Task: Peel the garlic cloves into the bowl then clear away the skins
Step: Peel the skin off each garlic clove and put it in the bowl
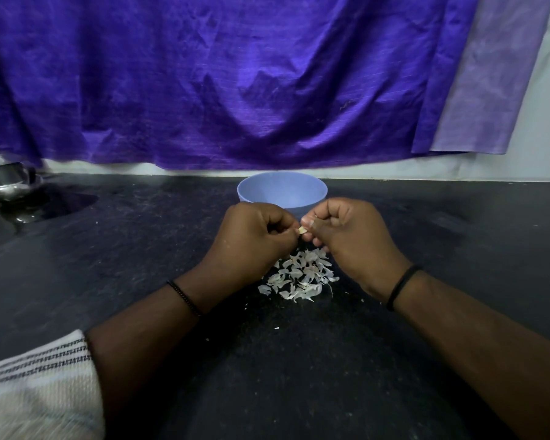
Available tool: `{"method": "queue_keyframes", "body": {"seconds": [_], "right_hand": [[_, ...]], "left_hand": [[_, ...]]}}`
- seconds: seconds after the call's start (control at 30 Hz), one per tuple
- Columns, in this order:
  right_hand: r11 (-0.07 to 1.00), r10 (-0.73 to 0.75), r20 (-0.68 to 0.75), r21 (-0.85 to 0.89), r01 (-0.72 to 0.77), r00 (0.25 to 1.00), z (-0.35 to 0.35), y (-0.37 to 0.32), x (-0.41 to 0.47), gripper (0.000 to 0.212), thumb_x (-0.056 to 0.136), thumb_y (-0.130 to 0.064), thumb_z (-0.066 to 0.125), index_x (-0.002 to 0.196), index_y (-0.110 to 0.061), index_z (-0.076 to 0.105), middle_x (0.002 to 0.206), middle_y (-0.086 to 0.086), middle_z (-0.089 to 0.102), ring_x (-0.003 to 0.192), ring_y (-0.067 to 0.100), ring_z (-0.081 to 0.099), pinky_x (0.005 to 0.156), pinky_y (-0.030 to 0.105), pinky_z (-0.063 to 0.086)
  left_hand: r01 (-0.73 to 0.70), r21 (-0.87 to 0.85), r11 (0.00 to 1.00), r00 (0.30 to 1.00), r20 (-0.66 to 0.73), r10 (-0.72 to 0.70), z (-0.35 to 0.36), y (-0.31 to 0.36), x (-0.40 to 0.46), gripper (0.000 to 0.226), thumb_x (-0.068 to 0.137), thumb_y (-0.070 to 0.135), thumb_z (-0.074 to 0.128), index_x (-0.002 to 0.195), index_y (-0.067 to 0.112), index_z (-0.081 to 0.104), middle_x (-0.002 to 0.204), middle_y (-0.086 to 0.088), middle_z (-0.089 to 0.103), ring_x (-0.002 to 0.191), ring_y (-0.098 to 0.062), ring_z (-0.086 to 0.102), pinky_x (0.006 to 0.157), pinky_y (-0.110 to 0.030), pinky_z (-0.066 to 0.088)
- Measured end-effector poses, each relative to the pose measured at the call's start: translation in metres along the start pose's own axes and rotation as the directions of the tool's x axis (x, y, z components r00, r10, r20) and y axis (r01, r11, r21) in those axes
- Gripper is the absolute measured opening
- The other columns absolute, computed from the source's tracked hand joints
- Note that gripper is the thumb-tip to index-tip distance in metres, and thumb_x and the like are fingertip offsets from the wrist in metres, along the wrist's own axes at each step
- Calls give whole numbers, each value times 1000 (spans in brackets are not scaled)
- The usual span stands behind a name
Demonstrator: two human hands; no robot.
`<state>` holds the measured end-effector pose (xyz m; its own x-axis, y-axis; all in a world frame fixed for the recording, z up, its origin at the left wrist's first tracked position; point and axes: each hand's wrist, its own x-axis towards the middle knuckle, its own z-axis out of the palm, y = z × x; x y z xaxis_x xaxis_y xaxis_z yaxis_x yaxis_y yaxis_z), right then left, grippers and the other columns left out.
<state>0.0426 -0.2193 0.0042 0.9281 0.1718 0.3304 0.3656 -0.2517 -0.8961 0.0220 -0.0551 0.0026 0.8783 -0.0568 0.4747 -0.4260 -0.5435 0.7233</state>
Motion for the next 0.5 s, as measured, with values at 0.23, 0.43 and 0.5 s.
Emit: {"method": "queue_keyframes", "body": {"seconds": [0.23, 0.43, 0.5], "right_hand": [[989, 34, 15, 144, -36, 999, 1, -6, 1, 15, 92, -6, 66, 79, -12, 70, 60, -2, 68, 53, 1, 56, 51, 13, 46], [978, 11, 6, 207, -12, 1000, 2, -8, -1, 16, 92, -4, 65, 79, -13, 70, 60, -1, 67, 54, 2, 56, 52, 13, 46], [980, -31, -5, 198, 31, 1000, 3, -8, -1, 17, 92, -4, 66, 79, -14, 70, 61, -1, 67, 56, 3, 57, 54, 14, 47]], "left_hand": [[132, -261, 956, 991, 45, -125, 2, 2, 2, 11, 91, -2, 63, 85, -3, 72, 69, -18, 69, 53, -17, 64, 46, -25, 50], [213, -472, 855, 976, 60, -210, 2, 6, 1, 12, 89, -10, 60, 84, -7, 70, 63, -13, 64, 47, -18, 62, 43, -26, 51], [233, -525, 819, 970, 64, -235, 3, 7, 0, 10, 89, -11, 58, 87, -12, 68, 63, -14, 63, 46, -18, 61, 43, -26, 51]]}}
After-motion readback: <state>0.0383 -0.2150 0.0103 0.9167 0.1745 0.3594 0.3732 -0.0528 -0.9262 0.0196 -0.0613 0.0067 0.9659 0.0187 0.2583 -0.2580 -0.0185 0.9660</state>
